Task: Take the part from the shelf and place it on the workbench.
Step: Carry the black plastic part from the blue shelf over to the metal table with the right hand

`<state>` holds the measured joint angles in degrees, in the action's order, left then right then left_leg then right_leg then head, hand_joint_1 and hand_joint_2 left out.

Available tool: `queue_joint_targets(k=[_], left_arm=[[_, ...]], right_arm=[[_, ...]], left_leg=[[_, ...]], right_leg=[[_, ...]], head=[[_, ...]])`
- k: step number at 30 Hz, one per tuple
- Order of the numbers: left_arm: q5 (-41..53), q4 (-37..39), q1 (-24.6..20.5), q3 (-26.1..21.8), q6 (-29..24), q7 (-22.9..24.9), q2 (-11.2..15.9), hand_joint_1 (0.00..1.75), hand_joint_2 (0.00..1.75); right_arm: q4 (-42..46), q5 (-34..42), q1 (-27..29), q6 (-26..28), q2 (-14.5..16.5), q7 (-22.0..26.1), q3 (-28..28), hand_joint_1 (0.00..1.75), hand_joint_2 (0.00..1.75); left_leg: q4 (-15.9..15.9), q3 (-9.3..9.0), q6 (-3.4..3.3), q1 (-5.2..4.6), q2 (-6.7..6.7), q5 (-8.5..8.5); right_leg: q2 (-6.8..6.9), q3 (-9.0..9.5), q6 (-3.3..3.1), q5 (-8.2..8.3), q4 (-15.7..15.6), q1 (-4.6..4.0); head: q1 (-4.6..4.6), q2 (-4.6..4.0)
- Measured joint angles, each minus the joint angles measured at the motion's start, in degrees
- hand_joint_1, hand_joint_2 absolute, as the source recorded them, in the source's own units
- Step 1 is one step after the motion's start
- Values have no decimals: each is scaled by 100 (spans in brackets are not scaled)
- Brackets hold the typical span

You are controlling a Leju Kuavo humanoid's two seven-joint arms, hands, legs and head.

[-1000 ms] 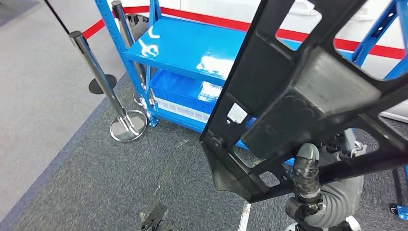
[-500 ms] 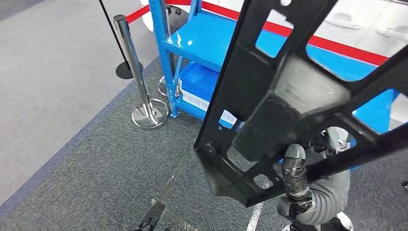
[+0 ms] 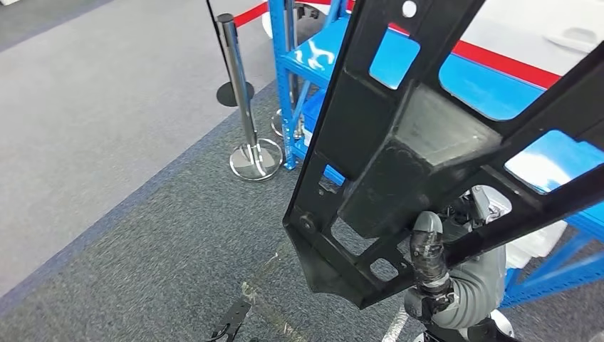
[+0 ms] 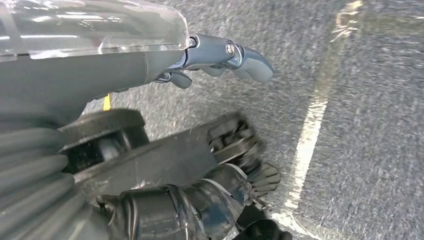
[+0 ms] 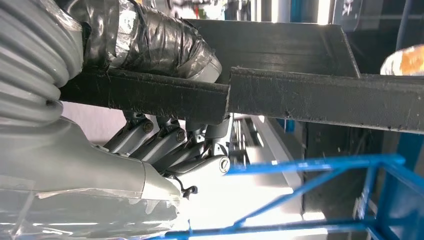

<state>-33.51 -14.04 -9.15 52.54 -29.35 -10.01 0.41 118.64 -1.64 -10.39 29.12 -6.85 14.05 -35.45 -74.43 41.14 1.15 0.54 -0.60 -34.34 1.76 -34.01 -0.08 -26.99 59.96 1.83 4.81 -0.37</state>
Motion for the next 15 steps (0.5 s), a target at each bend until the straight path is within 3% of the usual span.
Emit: queue_joint_targets(k=[1,2,4,6,7,9,11,13,15], left_arm=[[0,-3,6,2,0,3,-4,0,175],[1,-6,10,4,0,5,-6,0,175],[3,-16,-5,7,-1,9,-8,0,175],[7,-32,-38,8,-3,14,-13,0,175],[8,-37,-47,8,-3,19,-15,0,175],[10,-39,-38,9,-5,33,-18,0,175],[14,-47,-27,9,-6,53,-29,0,175],[24,-63,-36,9,-6,85,-47,0,175],[37,-80,-42,9,-4,121,-63,0,175]], right_arm=[[0,8,4,-3,1,0,0,175,175],[0,16,5,-5,3,0,0,175,175],[1,26,6,-11,11,1,0,175,175],[2,31,7,-17,19,1,0,175,175],[1,35,9,-20,19,1,0,175,175],[1,42,7,-26,19,1,0,175,175],[1,49,8,-32,20,4,0,175,175],[-4,72,25,-39,20,10,0,175,175],[-12,116,54,-51,19,21,0,175,175]], left_leg=[[44,-11,7,11,19,102],[299,-133,5,19,57,291],[1062,-510,-28,-14,309,639],[1479,-697,-103,-79,514,747],[1504,-693,-139,-106,505,740],[1540,-677,-219,-91,363,784],[1598,-694,-311,-66,227,836],[1614,-689,-372,-65,87,864],[1595,-673,-390,-75,-74,871]], right_leg=[[71,4,1,-5,1,1],[135,13,6,-11,2,3],[243,40,34,-28,3,-12],[349,58,80,-33,-4,-47],[410,65,105,-30,-14,-66],[504,84,164,-48,-22,-66],[300,9,203,-234,199,-44],[-26,-279,194,-592,858,-46],[-141,-565,180,-775,1454,-69]], head=[[1,0],[1,0],[2,1],[-4,1],[-7,0],[-15,1],[-29,2],[-52,1],[-61,0]])
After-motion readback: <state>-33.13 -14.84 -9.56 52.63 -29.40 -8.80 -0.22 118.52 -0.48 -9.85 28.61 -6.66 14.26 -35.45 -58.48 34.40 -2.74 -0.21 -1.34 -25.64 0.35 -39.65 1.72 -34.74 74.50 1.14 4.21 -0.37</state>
